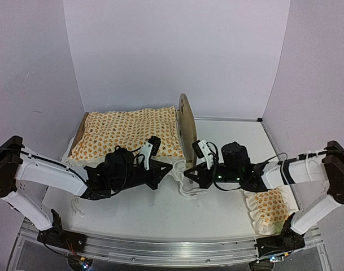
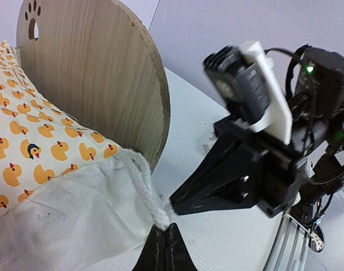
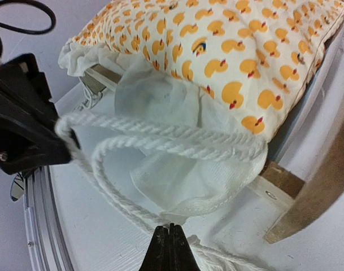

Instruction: Set up the pet bed

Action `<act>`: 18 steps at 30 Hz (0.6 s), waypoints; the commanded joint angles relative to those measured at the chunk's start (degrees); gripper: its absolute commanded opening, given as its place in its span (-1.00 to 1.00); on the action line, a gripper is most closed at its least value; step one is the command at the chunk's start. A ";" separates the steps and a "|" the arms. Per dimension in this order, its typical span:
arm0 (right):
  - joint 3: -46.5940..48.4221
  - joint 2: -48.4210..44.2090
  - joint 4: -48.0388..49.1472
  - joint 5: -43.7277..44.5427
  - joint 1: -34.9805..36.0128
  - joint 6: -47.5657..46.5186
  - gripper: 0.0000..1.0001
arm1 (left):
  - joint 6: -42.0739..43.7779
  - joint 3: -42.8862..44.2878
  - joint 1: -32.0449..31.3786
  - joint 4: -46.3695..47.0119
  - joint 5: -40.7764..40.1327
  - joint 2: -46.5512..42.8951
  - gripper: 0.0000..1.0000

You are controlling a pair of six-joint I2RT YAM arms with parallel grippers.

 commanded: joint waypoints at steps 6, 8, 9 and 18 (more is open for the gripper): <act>10.32 -10.59 -14.42 6.97 0.36 -2.39 -1.00 | 5.12 1.94 2.88 -9.20 4.95 -3.71 -1.00; 14.25 -10.82 -18.64 7.84 0.37 -3.65 -1.00 | 5.05 2.64 3.24 -10.55 4.71 -3.50 -1.00; 15.98 -10.85 -20.15 8.85 0.30 -3.97 -1.00 | 4.87 2.84 3.38 -10.81 4.80 -3.31 -1.00; 22.15 -7.46 -32.14 8.20 0.37 -4.99 -1.00 | 3.75 5.48 3.64 -12.11 4.52 -1.52 -1.00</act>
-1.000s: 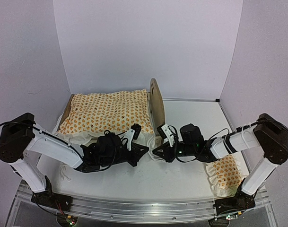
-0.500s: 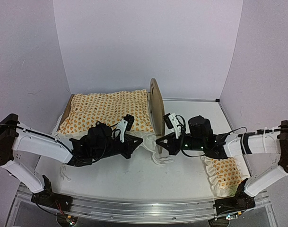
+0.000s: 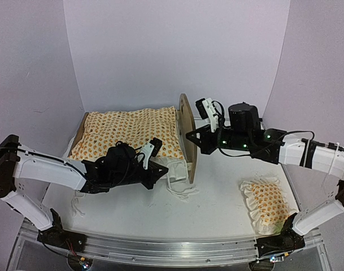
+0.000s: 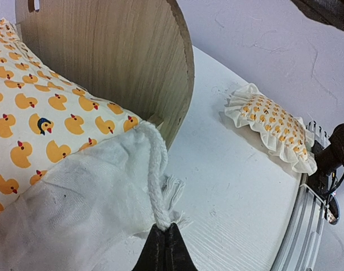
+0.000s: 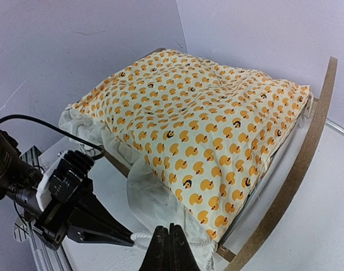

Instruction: Set up the pet bed

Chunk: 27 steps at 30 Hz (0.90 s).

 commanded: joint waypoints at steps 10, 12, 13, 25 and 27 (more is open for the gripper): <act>-23.33 5.56 30.11 5.15 3.53 18.66 -0.31 | 0.23 3.52 1.56 -1.51 3.32 -5.29 -1.00; -24.74 9.72 35.40 10.92 6.09 19.09 -0.18 | 0.11 3.80 1.56 -1.51 4.81 -4.99 -1.00; -24.64 11.63 36.83 13.74 6.78 19.06 -0.15 | 0.05 3.93 1.56 -1.51 5.18 -5.00 -1.00; -23.87 27.38 51.49 28.81 8.77 27.22 -0.04 | 1.51 4.32 1.51 -1.60 6.46 -6.55 -1.00; -22.71 29.45 52.92 28.90 8.85 26.48 -0.05 | 1.42 4.15 1.60 -1.60 6.79 -6.80 -1.00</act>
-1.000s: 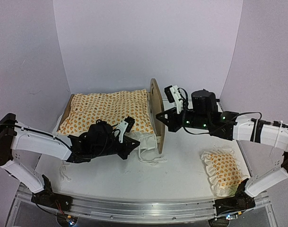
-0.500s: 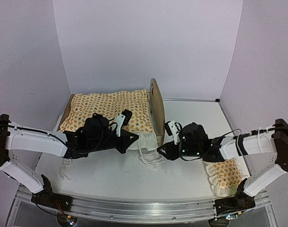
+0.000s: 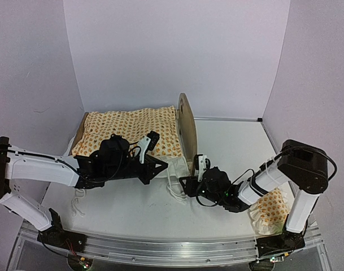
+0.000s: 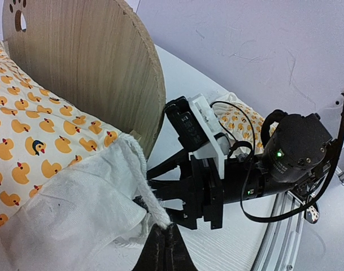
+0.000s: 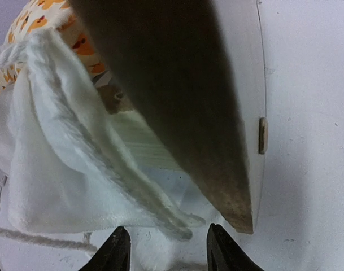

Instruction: Set up the pet bed

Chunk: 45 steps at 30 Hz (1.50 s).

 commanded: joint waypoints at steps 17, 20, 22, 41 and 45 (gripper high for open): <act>2.77 -9.95 -4.77 -0.16 0.64 -5.16 -1.00 | 1.00 0.09 0.30 1.38 -2.26 -2.67 -1.00; 5.38 -14.97 -19.24 -1.69 0.64 -5.26 -1.00 | 0.47 0.86 0.72 1.37 -1.48 -1.45 -1.00; 8.06 -16.80 -28.73 -2.54 0.60 -6.15 -1.00 | -0.04 1.58 0.75 1.37 2.18 -0.06 -1.00; 23.62 -28.08 -50.26 -6.47 0.66 -12.21 -1.00 | -22.68 -0.39 -5.75 28.62 -16.24 23.61 0.23; 24.89 -28.70 -50.59 -6.92 0.65 -13.25 -1.00 | -19.71 2.65 -5.82 31.17 -14.30 25.63 0.23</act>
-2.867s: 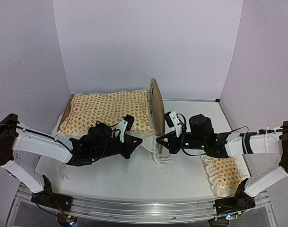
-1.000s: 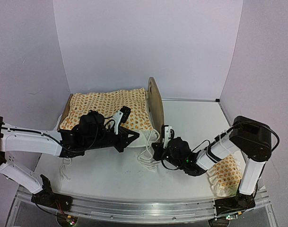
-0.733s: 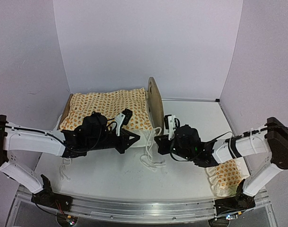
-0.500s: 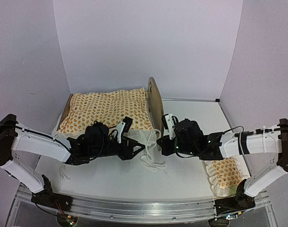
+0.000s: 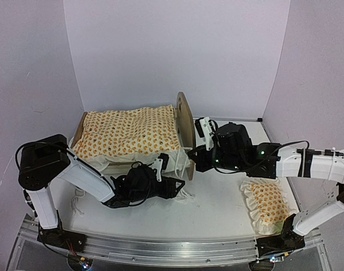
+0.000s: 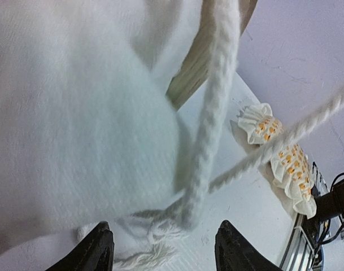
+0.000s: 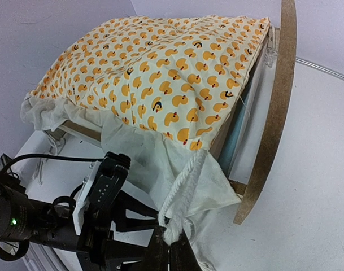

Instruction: Set up the pet bed

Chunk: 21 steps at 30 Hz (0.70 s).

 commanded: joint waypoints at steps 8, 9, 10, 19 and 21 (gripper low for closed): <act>4.10 -2.47 -0.28 -0.69 0.38 -3.43 -1.00 | -0.41 3.85 0.94 9.27 -5.07 -0.08 -0.33; 4.10 -2.30 -0.40 0.16 0.36 -4.03 -1.00 | 0.11 3.41 0.94 9.12 -4.85 -0.75 -0.45; 4.22 -2.00 -0.51 1.22 0.39 -4.92 -1.00 | 0.76 2.74 0.92 9.04 -4.52 -2.04 -0.52; 16.50 7.08 -2.02 14.62 -0.18 -21.64 -1.00 | 3.81 -0.04 1.90 -7.41 -4.76 -13.70 -1.00; 19.85 9.24 -2.26 15.89 -0.80 -26.05 -1.00 | 4.17 0.85 2.88 -11.81 -3.01 -15.37 -1.00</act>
